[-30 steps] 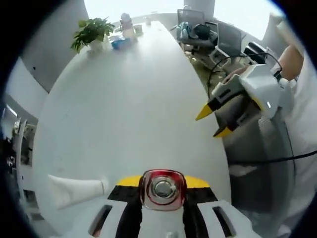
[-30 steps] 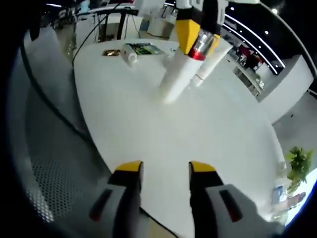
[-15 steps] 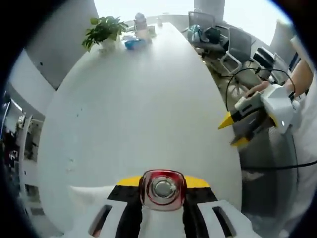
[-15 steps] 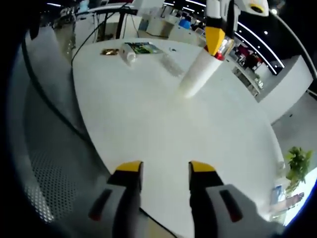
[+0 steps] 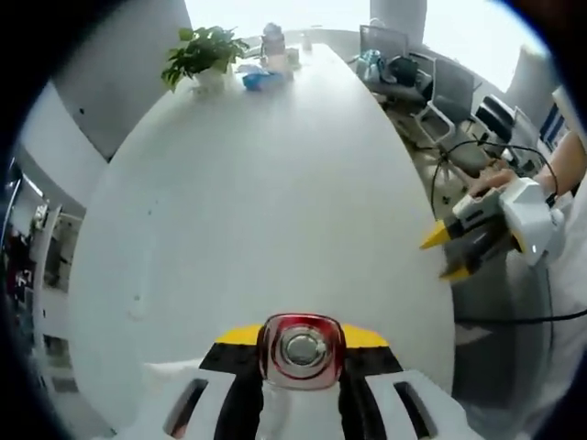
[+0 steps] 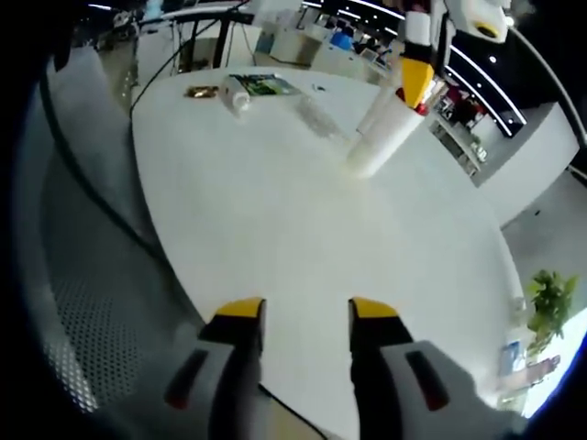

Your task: Arrange the skincare products in the storage area until every visible bottle or jar stands upright without overlapping.

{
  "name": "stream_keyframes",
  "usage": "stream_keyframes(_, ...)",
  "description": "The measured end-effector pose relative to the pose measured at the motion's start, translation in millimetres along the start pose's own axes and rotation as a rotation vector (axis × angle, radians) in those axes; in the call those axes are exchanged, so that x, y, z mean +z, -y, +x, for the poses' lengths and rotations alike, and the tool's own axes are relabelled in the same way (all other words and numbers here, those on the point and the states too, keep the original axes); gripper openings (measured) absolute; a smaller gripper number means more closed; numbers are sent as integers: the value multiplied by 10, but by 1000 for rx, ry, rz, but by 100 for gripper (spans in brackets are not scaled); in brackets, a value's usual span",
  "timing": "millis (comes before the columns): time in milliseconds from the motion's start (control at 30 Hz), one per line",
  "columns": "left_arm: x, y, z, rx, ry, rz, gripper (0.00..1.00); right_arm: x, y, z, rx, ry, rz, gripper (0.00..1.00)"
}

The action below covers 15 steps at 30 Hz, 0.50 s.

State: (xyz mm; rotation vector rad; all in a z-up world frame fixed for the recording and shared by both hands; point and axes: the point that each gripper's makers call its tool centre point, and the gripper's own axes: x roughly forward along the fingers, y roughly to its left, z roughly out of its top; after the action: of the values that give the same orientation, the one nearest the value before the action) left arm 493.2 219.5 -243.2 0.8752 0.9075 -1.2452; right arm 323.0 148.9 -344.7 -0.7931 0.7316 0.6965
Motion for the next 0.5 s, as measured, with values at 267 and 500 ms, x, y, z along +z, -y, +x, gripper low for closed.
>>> stream_keyframes(267,52,-95,51,-1,-2,-10,30,-5,12,-1,-5,-1,5,37)
stream_keyframes(500,71,-270,95,11,-10,-24,30,-14,16,-1,-8,-5,6,37)
